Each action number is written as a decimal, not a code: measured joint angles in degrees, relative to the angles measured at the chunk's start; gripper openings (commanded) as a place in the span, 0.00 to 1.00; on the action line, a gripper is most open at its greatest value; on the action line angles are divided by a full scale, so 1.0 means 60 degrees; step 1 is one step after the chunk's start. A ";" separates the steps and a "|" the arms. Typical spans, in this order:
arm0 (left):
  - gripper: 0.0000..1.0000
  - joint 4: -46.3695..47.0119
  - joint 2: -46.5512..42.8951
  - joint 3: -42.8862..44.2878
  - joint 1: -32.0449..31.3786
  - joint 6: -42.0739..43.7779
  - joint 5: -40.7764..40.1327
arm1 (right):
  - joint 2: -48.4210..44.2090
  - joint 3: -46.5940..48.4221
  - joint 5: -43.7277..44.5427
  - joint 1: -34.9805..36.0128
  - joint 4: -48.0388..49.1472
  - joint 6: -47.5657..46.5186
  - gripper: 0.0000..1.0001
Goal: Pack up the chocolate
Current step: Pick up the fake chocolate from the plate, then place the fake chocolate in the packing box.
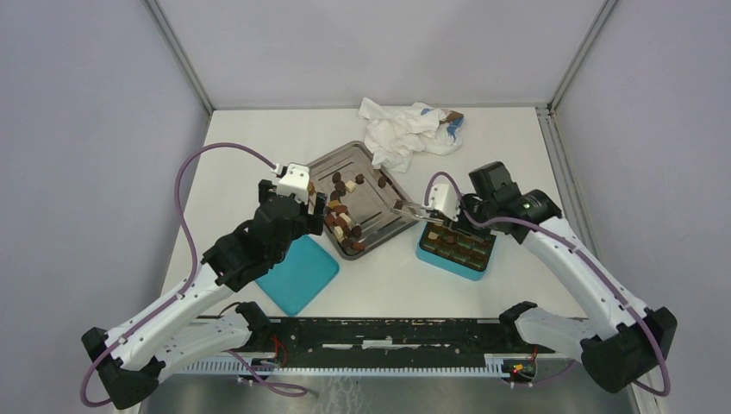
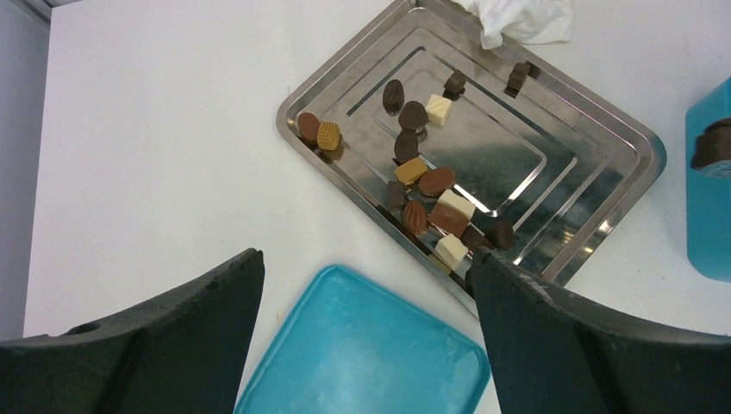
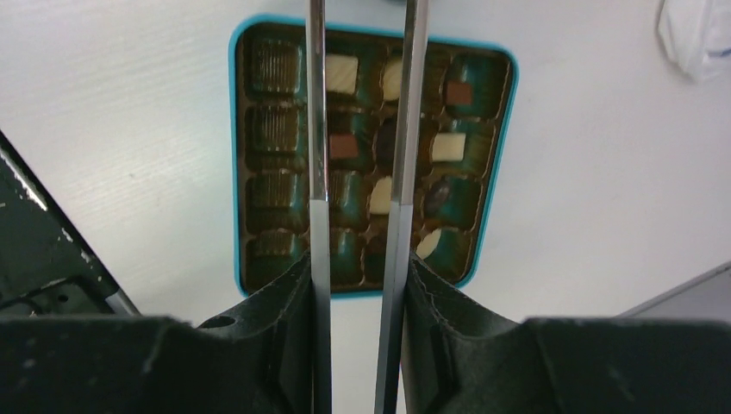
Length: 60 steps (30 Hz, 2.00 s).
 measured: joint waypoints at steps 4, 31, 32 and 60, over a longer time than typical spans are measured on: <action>0.94 0.0000 0.0018 0.0000 0.0040 0.0000 0.0007 | -0.1224 -0.0750 0.0073 -0.0608 -0.0463 -0.0200 0.12; 0.94 0.0000 0.0135 -0.0004 0.0084 0.0000 0.0259 | -0.4779 -0.2324 0.2626 -0.2510 -0.2907 -0.1231 0.16; 0.94 0.0000 0.0135 -0.0004 0.0080 0.0000 0.0262 | -0.4845 -0.2324 0.2707 -0.2517 -0.2918 -0.1246 0.17; 0.94 0.0000 0.0135 -0.0036 0.0084 0.0000 0.0266 | -0.4390 -0.2816 0.2805 -0.2561 -0.2929 -0.1337 0.48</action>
